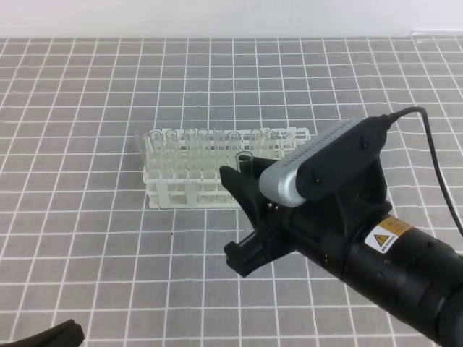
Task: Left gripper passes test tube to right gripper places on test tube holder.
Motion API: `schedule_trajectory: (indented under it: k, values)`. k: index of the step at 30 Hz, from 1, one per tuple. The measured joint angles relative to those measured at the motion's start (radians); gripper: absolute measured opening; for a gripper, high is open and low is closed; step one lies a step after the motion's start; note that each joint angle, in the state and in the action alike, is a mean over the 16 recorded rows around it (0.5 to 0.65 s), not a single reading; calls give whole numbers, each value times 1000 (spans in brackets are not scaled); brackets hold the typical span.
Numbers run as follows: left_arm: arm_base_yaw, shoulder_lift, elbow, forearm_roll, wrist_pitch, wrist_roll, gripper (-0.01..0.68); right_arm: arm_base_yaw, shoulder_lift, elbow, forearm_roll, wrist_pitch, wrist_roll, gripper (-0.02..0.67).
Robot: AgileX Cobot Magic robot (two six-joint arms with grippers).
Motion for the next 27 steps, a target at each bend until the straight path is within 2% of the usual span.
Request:
schedule_trajectory:
  k: [10, 14, 18, 27]
  values:
    - [0, 1, 2, 11, -2, 0, -1, -34, 0, 4, 33, 6, -33, 100]
    - [0, 1, 2, 12, -3, 1, -1, -75, 0, 5, -15, 15, 11, 100]
    - [0, 2, 3, 12, -4, 1, -1, -133, 2, 5, -162, 21, 146, 100]
    - [0, 1, 2, 12, -3, 2, -1, -285, 55, 5, -630, -65, 587, 100]
